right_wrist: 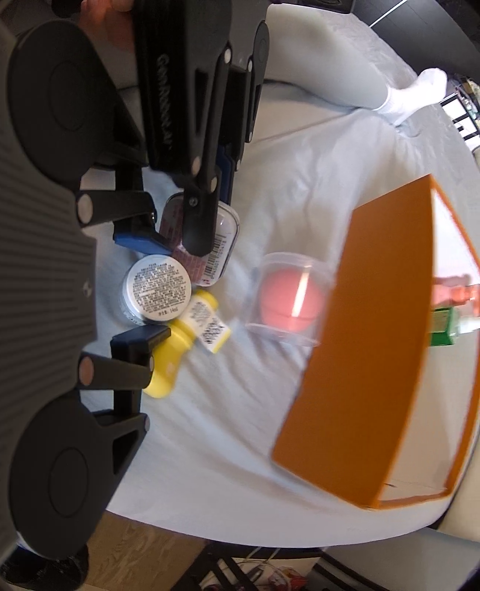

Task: Organize rigid objects
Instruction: 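Grasp the mint tin with the left tool while the right tool grasps the round jar, then carry the mint tin and round jar into the orange box and open both tools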

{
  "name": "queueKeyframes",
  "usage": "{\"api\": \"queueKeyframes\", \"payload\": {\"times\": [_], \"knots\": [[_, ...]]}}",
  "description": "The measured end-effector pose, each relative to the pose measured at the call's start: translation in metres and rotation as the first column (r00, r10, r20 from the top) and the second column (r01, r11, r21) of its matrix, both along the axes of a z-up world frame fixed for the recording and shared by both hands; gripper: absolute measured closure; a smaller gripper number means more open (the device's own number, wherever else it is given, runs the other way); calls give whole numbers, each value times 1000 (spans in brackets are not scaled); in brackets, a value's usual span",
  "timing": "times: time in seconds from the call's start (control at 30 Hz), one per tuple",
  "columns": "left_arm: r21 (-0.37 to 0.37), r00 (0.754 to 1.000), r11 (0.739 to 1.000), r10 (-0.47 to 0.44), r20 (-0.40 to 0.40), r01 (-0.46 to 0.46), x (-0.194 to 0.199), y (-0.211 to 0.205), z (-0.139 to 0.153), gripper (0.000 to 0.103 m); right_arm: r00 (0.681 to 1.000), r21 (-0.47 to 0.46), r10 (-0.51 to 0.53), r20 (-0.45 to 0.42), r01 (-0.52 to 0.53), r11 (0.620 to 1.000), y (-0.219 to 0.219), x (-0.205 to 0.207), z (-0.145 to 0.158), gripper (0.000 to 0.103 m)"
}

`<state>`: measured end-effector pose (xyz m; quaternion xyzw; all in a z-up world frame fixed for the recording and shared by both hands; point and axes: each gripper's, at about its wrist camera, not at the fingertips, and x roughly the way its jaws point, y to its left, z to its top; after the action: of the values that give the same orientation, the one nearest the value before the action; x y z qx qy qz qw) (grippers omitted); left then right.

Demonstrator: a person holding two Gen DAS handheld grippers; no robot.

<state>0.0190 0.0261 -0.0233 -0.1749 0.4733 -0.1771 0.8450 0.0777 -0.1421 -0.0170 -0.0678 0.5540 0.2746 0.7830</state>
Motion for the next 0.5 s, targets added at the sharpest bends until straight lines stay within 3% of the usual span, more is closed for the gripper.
{"api": "queueKeyframes", "payload": {"times": [0.3,0.5], "knots": [[-11,987,999,36,157,-35,22,10,64,84,994,22,26,109,-28,999,3,32,58,62],[1,971,999,51,235,-52,54,11,92,84,970,-32,95,226,-90,995,13,61,98,62]]}}
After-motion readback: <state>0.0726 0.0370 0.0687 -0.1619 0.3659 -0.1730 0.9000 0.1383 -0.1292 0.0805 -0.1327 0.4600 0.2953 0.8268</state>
